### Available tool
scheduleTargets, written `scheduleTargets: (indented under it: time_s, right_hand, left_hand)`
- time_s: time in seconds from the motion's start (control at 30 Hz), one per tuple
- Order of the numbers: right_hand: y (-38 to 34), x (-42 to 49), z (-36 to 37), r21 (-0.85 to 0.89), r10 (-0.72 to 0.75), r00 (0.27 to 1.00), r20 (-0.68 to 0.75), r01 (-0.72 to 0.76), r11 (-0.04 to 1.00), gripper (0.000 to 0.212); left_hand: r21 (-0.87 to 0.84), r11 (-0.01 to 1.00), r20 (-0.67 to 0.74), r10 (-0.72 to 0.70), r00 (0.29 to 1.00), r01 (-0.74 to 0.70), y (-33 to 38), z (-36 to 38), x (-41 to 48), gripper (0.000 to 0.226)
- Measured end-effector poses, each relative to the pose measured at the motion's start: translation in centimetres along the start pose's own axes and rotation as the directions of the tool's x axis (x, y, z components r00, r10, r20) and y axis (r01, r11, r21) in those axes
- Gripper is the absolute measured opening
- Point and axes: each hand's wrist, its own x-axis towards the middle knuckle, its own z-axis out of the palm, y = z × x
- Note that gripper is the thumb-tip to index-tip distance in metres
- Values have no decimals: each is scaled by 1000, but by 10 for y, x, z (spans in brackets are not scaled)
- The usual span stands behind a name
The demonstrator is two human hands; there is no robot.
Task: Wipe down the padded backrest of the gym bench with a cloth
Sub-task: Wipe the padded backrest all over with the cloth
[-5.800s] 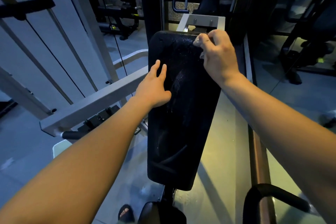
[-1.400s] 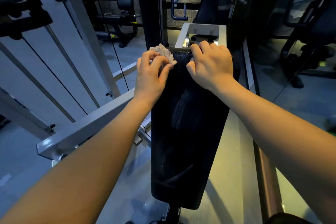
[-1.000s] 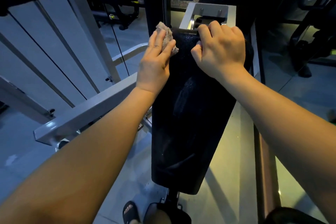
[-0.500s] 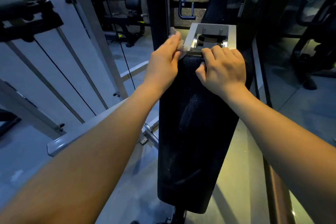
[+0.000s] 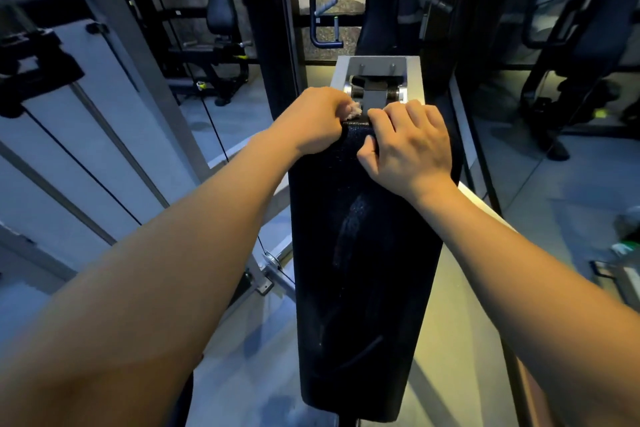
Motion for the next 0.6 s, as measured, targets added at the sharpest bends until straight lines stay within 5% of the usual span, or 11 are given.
scheduleTargets:
  time_s: [0.17, 0.33, 0.6]
  right_hand:
    - [1, -1, 2, 11, -4, 1000, -15, 4, 1000, 40]
    - [-2, 0, 4, -46, 11, 999, -39, -13, 999, 39]
    - [-2, 0, 6, -50, -3, 998, -63, 0, 999, 39]
  left_hand:
    - [-99, 981, -25, -171, 985, 167, -43, -8, 0, 23]
    - [-543, 807, -78, -323, 943, 232, -66, 20, -28, 32]
    - [-340, 940, -150, -42, 988, -12, -55, 13, -18, 28]
